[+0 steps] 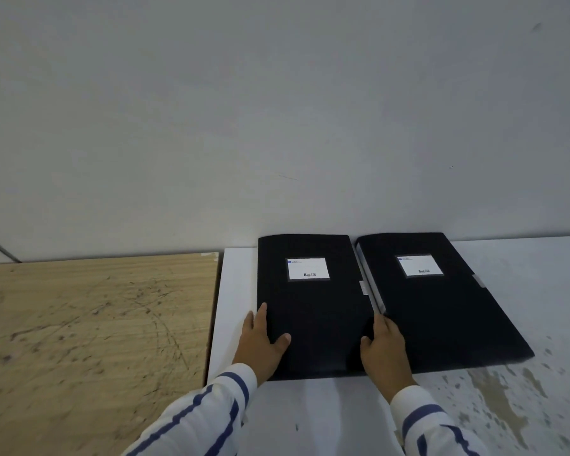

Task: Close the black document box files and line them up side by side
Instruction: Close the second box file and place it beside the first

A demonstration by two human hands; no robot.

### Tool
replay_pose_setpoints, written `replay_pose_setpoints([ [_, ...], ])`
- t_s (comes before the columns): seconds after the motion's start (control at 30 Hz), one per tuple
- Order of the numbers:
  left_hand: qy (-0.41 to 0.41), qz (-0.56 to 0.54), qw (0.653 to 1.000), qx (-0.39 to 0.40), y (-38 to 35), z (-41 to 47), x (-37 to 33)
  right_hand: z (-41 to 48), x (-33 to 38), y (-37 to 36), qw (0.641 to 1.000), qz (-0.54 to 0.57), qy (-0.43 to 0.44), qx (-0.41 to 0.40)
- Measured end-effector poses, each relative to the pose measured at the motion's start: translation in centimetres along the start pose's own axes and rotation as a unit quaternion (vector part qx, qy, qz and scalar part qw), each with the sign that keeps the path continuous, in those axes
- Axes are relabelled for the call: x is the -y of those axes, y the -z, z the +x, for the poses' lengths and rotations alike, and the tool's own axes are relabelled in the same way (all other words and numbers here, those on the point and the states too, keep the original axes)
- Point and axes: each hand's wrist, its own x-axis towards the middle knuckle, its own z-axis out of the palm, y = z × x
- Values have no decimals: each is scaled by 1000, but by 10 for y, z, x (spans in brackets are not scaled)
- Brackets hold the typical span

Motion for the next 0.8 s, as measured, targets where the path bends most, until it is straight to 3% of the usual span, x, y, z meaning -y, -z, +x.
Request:
replay_pose_setpoints([
  [0.13,3,5,1000,-27,16,-10,9,-20,17,-8,997,-41,60,-15],
  [0.43,-6,-8,998,-69,85,-51,57,-91,101,-55,977,-15,192,86],
  [0.8,-2,19,989,-144,212,-139,175,-237,226,-144,932,-31,333,136],
])
